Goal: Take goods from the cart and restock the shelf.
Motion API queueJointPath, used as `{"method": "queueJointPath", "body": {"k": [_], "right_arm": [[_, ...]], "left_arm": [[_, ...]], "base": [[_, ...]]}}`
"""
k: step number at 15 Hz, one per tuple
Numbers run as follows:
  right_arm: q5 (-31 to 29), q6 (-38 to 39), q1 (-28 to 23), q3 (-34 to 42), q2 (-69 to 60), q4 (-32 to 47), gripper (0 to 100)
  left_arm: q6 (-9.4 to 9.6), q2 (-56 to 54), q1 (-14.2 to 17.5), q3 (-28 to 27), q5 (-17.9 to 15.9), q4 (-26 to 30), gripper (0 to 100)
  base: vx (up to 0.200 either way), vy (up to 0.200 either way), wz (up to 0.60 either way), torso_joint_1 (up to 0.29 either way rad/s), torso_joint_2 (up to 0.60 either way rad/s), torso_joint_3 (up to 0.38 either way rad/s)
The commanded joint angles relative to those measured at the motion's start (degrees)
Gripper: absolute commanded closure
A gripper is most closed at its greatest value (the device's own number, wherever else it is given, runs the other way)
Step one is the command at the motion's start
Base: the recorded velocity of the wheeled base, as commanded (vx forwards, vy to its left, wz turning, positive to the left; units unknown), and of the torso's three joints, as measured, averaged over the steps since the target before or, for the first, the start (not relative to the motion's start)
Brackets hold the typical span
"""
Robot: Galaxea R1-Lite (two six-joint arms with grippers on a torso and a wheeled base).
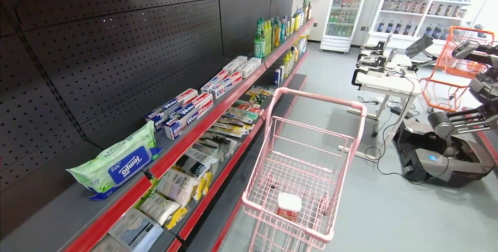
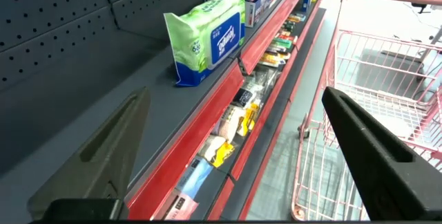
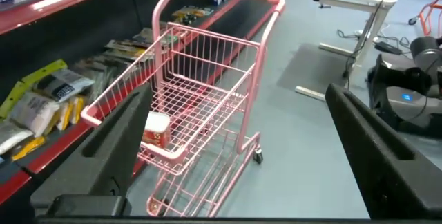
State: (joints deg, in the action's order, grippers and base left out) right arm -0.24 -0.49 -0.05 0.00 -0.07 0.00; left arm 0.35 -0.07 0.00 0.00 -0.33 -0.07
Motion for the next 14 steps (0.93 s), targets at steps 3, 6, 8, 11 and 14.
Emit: {"method": "queueJointPath", "body": {"k": [3, 6, 8, 11, 14], "right_arm": [[2.97, 0.14, 0.40, -15.56, 15.45, -0.18, 0], [0.86, 5.76, -0.48, -34.89, 44.11, -0.70, 0], [0.77, 5.23, -0.83, -34.19, 54.39, -0.44, 0], [6.22, -0.57, -0.57, -36.12, 65.55, 9.49, 0], [19.14, -15.68, -0.21, -38.41, 85.06, 6.42, 0]], "left_arm": [[0.00, 0.07, 0.00, 0.00, -0.02, -0.01, 0], [-0.09, 0.07, 0.00, 0.00, -0.02, -0.01, 0], [-0.18, 0.07, 0.00, 0.00, -0.02, -0.01, 0], [-0.18, 0.07, 0.00, 0.00, -0.02, -0.01, 0], [-0.09, 0.07, 0.00, 0.00, -0.02, -0.01, 0]], "base": [[0.000, 0.000, 0.00, 0.000, 0.00, 0.000], [0.000, 0.000, 0.00, 0.000, 0.00, 0.000], [0.000, 0.000, 0.00, 0.000, 0.00, 0.000], [0.000, 0.000, 0.00, 0.000, 0.00, 0.000], [0.000, 0.000, 0.00, 0.000, 0.00, 0.000]]}}
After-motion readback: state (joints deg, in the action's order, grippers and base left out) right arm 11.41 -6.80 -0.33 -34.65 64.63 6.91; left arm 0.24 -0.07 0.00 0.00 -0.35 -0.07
